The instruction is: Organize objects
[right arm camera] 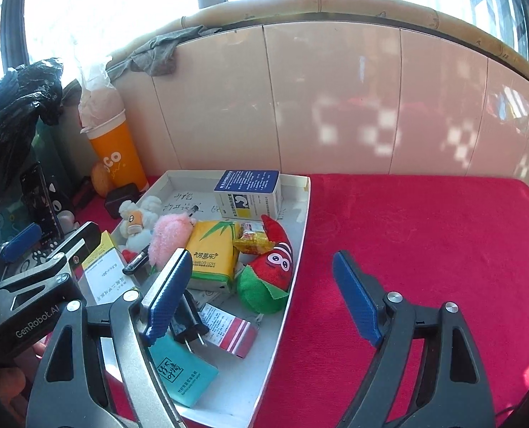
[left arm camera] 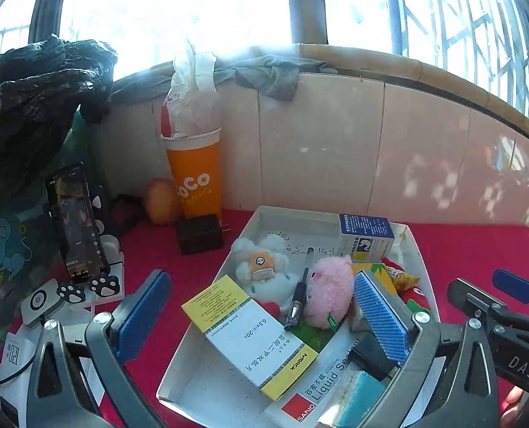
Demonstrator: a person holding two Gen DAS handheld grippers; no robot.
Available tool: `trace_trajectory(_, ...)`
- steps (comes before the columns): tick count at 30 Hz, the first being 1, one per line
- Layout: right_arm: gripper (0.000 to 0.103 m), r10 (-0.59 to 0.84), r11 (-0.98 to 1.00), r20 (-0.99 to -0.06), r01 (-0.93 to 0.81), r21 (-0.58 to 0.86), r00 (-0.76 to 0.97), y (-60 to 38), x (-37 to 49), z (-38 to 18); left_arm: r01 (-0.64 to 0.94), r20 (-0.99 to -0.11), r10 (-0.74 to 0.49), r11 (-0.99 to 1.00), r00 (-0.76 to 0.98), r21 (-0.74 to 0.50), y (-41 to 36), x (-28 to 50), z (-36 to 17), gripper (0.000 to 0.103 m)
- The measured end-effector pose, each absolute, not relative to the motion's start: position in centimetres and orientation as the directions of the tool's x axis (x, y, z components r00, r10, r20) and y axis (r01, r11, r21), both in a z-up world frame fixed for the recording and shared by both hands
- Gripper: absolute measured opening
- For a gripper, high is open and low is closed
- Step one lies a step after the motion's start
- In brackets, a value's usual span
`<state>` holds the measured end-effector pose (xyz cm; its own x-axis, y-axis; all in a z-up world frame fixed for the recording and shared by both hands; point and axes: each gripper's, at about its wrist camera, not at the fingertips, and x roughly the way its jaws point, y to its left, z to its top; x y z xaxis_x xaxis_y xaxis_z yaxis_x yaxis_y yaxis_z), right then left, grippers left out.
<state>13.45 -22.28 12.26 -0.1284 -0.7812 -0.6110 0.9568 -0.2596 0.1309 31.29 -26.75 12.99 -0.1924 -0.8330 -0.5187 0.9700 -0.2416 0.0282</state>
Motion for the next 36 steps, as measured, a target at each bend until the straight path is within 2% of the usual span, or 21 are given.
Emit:
trace_trajectory(6, 0.082, -0.811, -0.259, -0.564, 0.960, 0.105, -0.157, -20.0, 13.7, 13.9, 0.988, -0.545, -0.837, -0.122, -0.052, 0.093, -23.9, 30.9, 14.0, 0.103)
trace_trajectory(8, 0.082, -0.821, -0.263, -0.542, 0.961, 0.081, -0.179, -18.9, 13.9, 14.5, 0.991, -0.527, -0.850, -0.060, 0.011, 0.117, -22.6, 31.2, 14.7, 0.103)
trace_trajectory(15, 0.082, -0.832, -0.296, -0.494, 0.955, 0.014, -0.251, -15.5, 14.5, 16.1, 0.989, -0.512, -0.850, -0.151, -0.126, 0.007, -19.4, 31.9, 16.7, 0.103)
trace_trajectory(25, 0.082, -0.865, -0.302, -0.445, 0.949, 0.094, -0.231, -11.4, 12.9, 17.4, 0.989, -0.478, -0.873, -0.140, -0.101, 0.046, -16.1, 31.6, 17.6, 0.103)
trace_trajectory(36, 0.082, -0.871, -0.318, -0.418, 0.945, 0.081, -0.257, -8.2, 12.7, 18.1, 0.984, -0.447, -0.886, -0.168, -0.125, 0.057, -13.0, 31.5, 18.6, 0.103)
